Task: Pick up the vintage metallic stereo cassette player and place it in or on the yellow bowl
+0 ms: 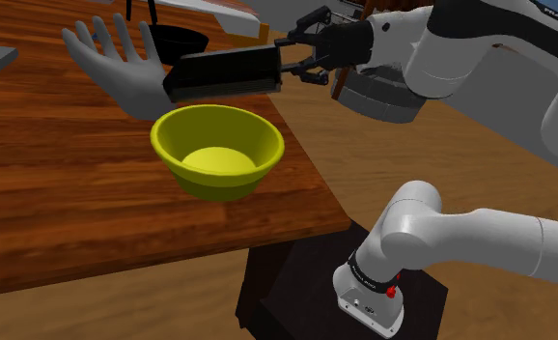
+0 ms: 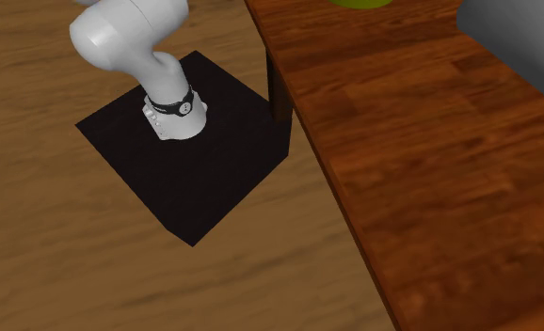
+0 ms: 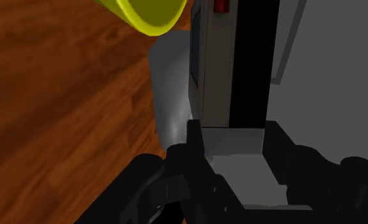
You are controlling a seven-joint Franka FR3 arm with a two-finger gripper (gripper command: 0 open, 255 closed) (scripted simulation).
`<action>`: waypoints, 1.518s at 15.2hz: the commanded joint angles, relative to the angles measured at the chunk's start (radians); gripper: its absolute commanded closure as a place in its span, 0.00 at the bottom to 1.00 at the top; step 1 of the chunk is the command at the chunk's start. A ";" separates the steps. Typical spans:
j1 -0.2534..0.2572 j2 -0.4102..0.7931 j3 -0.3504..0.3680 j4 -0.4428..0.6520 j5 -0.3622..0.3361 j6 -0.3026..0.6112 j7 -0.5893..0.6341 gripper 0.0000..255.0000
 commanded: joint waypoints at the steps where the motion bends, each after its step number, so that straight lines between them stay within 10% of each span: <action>1: 0.002 -0.051 0.067 -0.025 0.022 0.015 0.055 1.00; 5: 0.015 -0.147 0.208 -0.063 0.068 0.039 0.174 1.00; 23: 0.083 -0.217 0.247 -0.255 0.188 0.148 0.064 1.00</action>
